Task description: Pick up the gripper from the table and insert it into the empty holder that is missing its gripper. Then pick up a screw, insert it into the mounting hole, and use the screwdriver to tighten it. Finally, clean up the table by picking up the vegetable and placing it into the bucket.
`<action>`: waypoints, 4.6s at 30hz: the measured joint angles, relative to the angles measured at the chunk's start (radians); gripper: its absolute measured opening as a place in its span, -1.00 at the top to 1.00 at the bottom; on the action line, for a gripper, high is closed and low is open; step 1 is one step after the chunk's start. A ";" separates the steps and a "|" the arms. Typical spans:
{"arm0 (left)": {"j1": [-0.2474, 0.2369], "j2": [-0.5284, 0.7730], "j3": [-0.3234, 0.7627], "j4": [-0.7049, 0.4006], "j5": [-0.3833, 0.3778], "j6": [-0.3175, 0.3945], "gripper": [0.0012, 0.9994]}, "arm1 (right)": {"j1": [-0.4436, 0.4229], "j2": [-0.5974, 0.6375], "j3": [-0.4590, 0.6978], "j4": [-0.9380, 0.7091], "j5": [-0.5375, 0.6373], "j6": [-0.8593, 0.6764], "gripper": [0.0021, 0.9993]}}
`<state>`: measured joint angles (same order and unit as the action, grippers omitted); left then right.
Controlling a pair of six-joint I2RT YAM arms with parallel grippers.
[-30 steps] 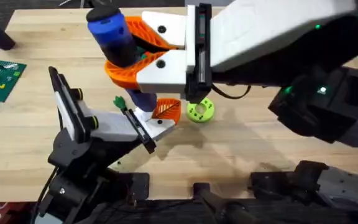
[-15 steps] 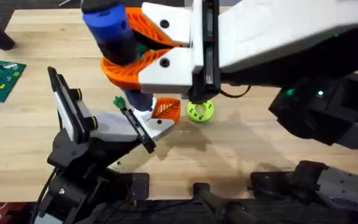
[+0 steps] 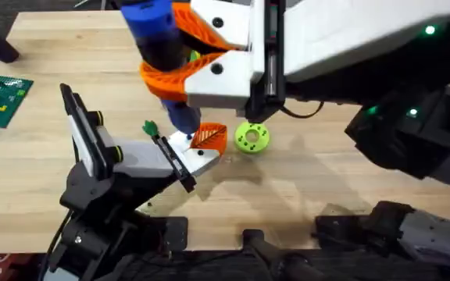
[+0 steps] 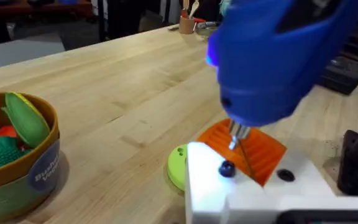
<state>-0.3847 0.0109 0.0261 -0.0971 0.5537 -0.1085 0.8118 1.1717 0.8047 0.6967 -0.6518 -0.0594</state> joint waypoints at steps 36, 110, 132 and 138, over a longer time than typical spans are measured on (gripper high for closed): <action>0.000 0.000 0.000 0.000 0.000 0.000 0.98 | -0.004 0.022 0.000 0.007 0.000 0.030 0.86; 0.000 0.001 0.000 -0.002 0.001 -0.004 0.98 | 0.003 0.072 0.020 -0.012 -0.008 0.067 0.86; 0.000 -0.010 0.000 0.000 0.000 0.001 0.98 | -0.112 -0.015 -0.013 0.268 -0.150 0.163 0.86; 0.000 -0.010 0.000 0.000 0.000 0.001 0.98 | -0.114 -0.028 -0.013 0.259 -0.182 0.180 0.86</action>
<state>-0.3847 0.0010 0.0261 -0.0967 0.5533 -0.1078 0.6973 1.1435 0.7918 0.9561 -0.8342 0.1208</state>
